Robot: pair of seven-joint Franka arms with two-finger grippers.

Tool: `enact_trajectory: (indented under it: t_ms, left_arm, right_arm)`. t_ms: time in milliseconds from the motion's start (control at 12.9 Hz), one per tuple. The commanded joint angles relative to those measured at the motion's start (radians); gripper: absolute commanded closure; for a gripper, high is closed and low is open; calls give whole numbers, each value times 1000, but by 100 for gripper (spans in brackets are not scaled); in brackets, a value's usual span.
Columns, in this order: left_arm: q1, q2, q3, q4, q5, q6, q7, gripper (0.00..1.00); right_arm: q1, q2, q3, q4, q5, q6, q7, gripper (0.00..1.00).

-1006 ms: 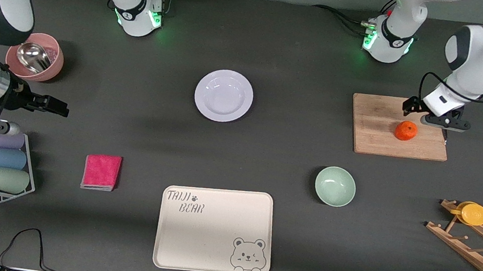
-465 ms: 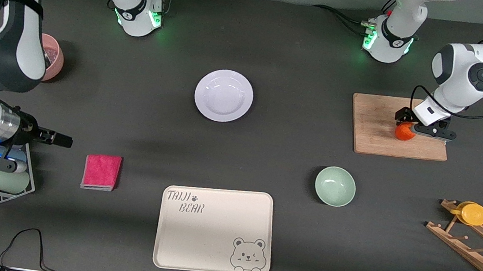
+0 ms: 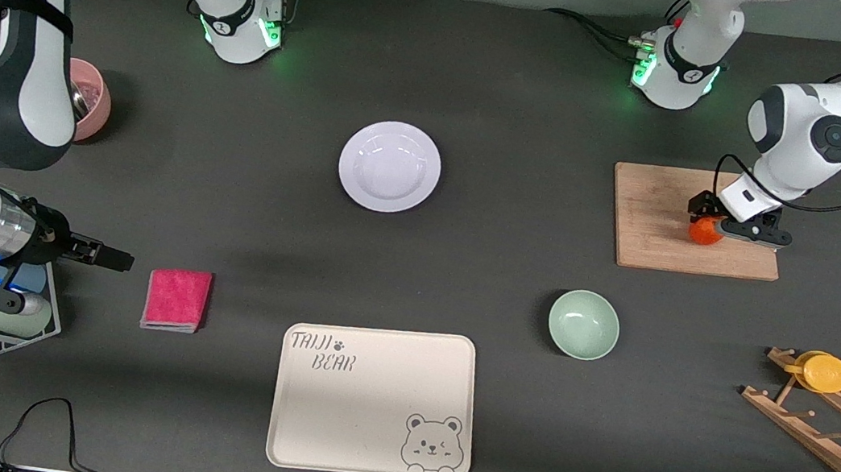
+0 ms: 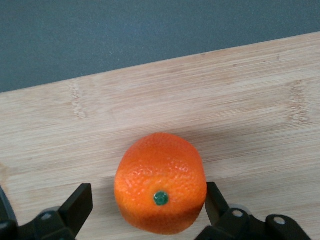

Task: Place orange and plate with both arms
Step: 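Lower the left gripper and close it around the orange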

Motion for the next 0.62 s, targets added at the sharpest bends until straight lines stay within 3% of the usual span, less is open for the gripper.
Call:
enact_trajectory:
  t_ms: [0, 310, 542]
  left_arm:
    - [-13, -14, -3, -38, 4, 40, -22, 0]
    - [-65, 12, -3, -35, 4, 67, -111, 1]
    - [-63, 15, -3, -33, 3, 64, -108, 28]
  right_arm:
    - [2, 13, 3, 29, 17, -18, 35, 0]
    - [1, 11, 6, 29, 21, -18, 30, 0]
    - [1, 10, 6, 29, 21, -18, 27, 0]
